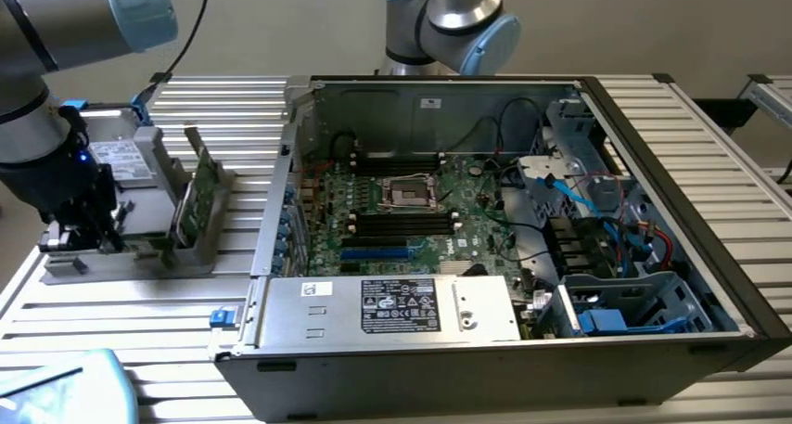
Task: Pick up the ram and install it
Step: 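Pick up the ram and move it above insertion slot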
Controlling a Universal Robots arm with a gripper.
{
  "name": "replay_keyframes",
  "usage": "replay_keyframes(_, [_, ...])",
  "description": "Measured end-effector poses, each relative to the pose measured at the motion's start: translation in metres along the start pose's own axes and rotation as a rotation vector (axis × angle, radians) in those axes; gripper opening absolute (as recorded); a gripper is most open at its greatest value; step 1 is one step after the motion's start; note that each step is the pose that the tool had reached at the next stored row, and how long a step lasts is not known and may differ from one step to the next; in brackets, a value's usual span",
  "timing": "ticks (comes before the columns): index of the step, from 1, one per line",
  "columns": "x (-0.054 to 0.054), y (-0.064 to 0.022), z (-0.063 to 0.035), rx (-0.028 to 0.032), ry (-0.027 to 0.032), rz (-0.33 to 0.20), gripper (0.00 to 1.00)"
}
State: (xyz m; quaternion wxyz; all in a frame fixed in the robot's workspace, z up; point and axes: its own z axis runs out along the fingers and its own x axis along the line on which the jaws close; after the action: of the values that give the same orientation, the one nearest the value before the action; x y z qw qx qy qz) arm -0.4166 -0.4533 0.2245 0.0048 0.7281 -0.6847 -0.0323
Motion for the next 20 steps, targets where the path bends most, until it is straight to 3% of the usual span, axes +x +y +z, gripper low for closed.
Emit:
replay_keyframes(11, [-0.001, -0.0095, -0.0375, 0.0000, -0.0035, 0.000, 0.14])
replay_keyframes(20, [-0.001, -0.0285, -0.0696, 0.0002, -0.0070, 0.000, 0.14])
